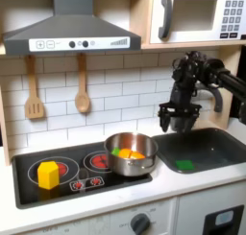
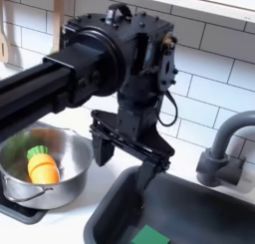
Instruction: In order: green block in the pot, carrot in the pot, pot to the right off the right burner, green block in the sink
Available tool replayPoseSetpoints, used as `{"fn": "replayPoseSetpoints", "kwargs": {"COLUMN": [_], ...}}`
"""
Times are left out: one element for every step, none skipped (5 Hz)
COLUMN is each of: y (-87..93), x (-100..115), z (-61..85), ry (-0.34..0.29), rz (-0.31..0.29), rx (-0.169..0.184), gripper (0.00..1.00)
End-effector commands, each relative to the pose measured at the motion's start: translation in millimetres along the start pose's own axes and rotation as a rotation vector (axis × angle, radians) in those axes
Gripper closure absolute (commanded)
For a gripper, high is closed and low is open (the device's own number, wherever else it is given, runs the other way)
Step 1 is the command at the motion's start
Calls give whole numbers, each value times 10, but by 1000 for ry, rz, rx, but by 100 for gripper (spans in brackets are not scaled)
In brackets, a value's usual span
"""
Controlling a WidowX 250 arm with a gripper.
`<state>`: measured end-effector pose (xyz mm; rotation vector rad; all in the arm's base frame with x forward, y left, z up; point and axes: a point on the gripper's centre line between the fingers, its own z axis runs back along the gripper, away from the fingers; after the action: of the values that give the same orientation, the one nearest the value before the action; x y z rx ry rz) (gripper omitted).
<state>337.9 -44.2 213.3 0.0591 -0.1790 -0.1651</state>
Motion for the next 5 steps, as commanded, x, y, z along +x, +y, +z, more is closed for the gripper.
{"fn": "replayPoseSetpoints", "kwargs": {"y": [135,203,314,423,465], "x": [-47,-66,-88,-148,-219], "z": [-26,-86,-76,-154,-239], "ry": [10,20,18,41,69], "rz": [70,111,168,210,236], "rx": [33,39,47,51,43], "gripper": [0,0,0,0,0]}}
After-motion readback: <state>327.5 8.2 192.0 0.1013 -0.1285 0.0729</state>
